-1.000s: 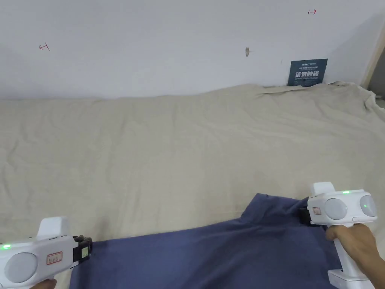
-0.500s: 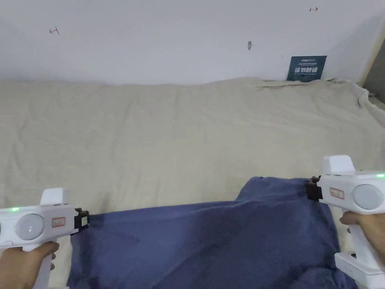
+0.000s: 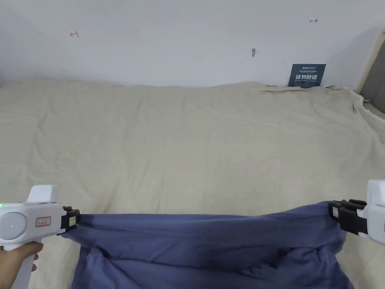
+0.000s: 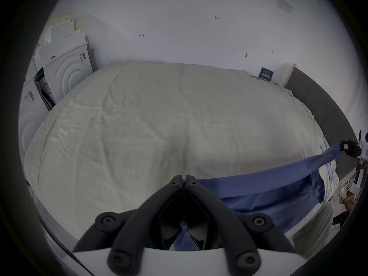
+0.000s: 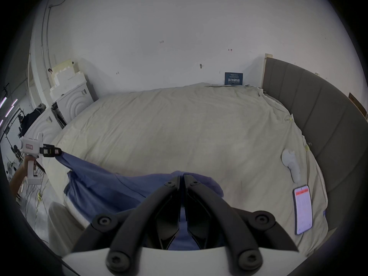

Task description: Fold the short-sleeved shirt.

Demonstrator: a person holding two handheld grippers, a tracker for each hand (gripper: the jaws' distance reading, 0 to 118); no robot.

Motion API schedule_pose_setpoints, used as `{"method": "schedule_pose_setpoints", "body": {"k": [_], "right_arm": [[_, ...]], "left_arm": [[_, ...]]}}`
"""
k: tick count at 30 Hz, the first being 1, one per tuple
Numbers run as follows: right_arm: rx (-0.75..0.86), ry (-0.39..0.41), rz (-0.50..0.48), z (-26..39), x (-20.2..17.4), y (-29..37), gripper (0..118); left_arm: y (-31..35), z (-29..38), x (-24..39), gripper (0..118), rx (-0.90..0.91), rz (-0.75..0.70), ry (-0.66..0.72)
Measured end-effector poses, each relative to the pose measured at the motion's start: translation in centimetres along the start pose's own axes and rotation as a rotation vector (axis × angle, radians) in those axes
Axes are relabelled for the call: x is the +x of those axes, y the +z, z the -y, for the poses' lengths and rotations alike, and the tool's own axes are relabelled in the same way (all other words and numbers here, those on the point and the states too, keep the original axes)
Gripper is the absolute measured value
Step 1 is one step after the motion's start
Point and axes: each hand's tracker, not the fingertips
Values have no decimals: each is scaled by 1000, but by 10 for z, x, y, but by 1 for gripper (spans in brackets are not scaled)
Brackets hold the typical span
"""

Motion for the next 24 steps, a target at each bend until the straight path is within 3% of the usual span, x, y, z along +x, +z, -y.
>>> {"method": "schedule_pose_setpoints", "body": {"k": [8, 18, 24], "right_arm": [[-66, -63, 11, 65, 2, 21, 2], [-217, -178, 83, 147, 9, -10, 2], [-284, -127, 155, 165, -1, -35, 3]], "left_arm": [[11, 61, 1, 0, -71, -8, -40], [-13, 130, 4, 0, -141, -59, -72], [-28, 145, 14, 0, -162, -105, -89]]}}
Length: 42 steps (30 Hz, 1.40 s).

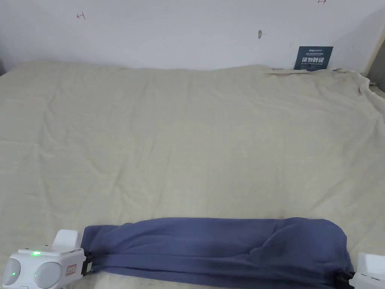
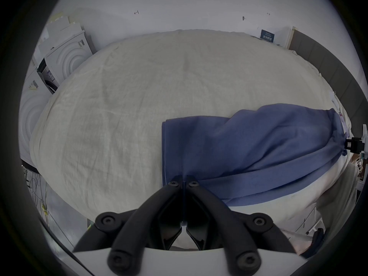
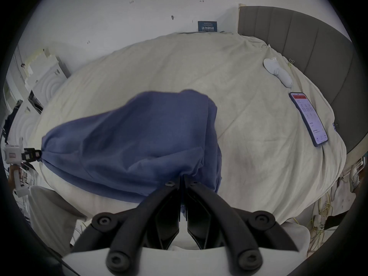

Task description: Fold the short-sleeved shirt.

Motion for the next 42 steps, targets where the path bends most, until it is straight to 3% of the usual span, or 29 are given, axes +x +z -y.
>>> {"method": "schedule_pose_setpoints", "body": {"k": [3, 5, 6, 7, 8, 9, 11, 22, 28, 30, 31, 33, 34, 35, 42], "right_arm": [[-7, 1, 17, 2, 10, -10, 3], [7, 10, 28, 3, 7, -4, 5], [14, 8, 29, 2, 6, -1, 10], [31, -2, 38, 1, 6, 2, 20], [49, -4, 50, 0, 4, 7, 43], [63, 2, 56, -2, -2, 16, 64], [115, 7, 78, -8, -7, 29, 88], [490, 9, 42, -73, -48, 123, 88], [588, 25, 85, -88, -67, 135, 88], [608, 17, 91, -90, -70, 135, 86], [619, 16, 92, -90, -72, 136, 80], [641, 15, 96, -91, -72, 133, 37], [644, 13, 102, -91, -73, 132, 14], [647, 15, 107, -92, -73, 132, 0], [657, 19, 91, -93, -72, 132, 0]], "left_arm": [[3, 1, 3, 3, 6, -18, -2], [8, -2, 2, 16, 0, -12, 10], [12, -3, 2, 28, 1, -10, 24], [15, -5, 1, 47, 7, -12, 33], [19, -7, 1, 75, 16, -15, 44], [24, -10, 0, 94, 29, -18, 56], [37, -16, 1, 112, 73, -27, 78], [116, -72, 9, 113, 375, -9, 86], [120, -81, 25, 109, 471, -61, 43], [119, -78, 30, 92, 496, -58, 19], [117, -77, 31, 78, 505, -54, 18], [115, -74, 34, 28, 518, -43, 33], [114, -73, 34, 11, 523, -27, 47], [113, -73, 34, 0, 522, 17, 69], [107, -71, 28, 0, 476, 96, 98]]}}
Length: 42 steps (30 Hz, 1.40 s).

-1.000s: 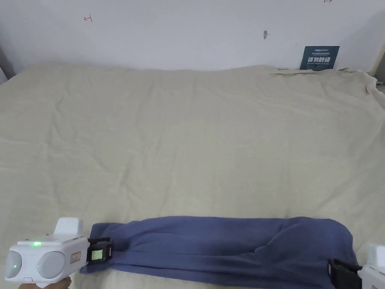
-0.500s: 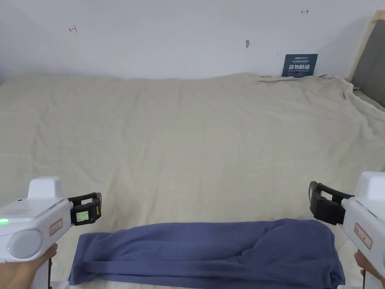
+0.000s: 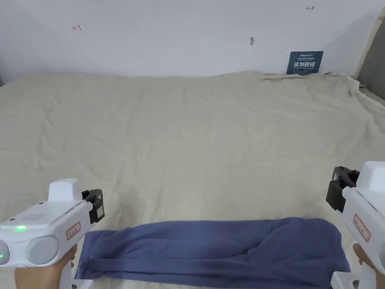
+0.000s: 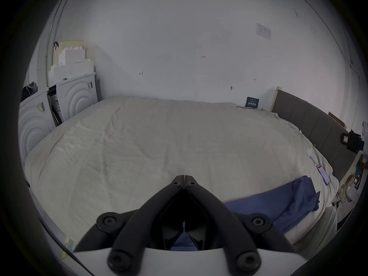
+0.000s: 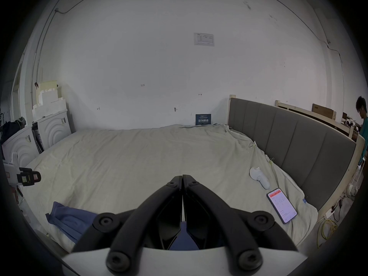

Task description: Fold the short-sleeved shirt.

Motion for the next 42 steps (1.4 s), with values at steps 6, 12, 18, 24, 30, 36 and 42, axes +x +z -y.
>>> {"method": "schedule_pose_setpoints", "body": {"k": [6, 12, 18, 24, 30, 36, 42], "right_arm": [[-15, 0, -2, -1, 0, 0, 0], [-36, 5, 0, -1, -3, 0, 0], [-54, 19, 2, -3, -8, -6, 0], [-79, 24, 7, 0, -14, -14, 0], [-104, 18, 9, 3, -18, -21, 0], [-127, 7, 13, 8, -16, -25, 0], [-141, -4, 12, 11, -14, -29, 0]], "left_arm": [[-9, -1, -23, 0, -107, 73, 90], [-21, 2, -59, 0, -202, 124, 150], [-45, 19, -97, 15, -359, 201, 239], [-68, 45, -114, 114, -455, 186, 270], [-86, 62, -106, 109, -502, 198, 247], [-112, 79, -107, 94, -525, 206, 209], [-104, 70, -104, 60, -494, 242, 164]]}}
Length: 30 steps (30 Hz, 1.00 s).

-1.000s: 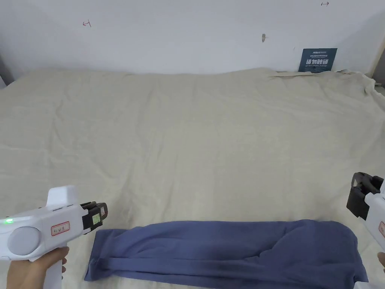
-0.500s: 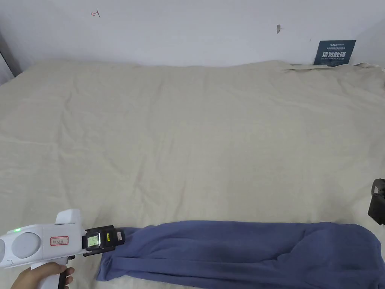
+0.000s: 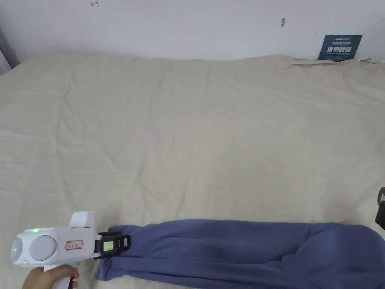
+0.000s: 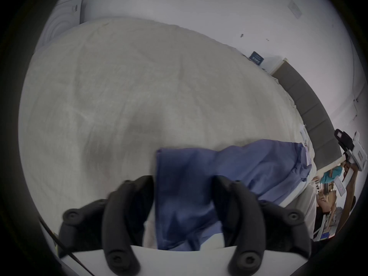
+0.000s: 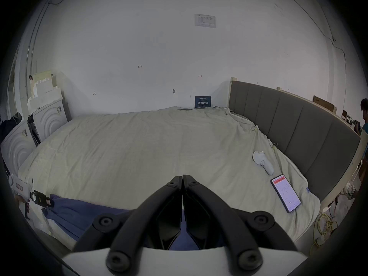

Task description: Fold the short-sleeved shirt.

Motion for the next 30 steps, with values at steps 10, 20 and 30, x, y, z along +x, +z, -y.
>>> {"method": "schedule_pose_setpoints", "body": {"k": [10, 20, 30], "right_arm": [[-2, -14, -11, 0, 3, 3, 0], [12, -21, -21, -6, 7, 4, 0], [18, -26, -50, -7, 8, 6, 0]], "left_arm": [[-5, -1, 18, 9, -31, -29, -33], [48, -33, 12, 7, 40, -30, 40], [99, -48, 4, 7, 46, -181, 92]]}}
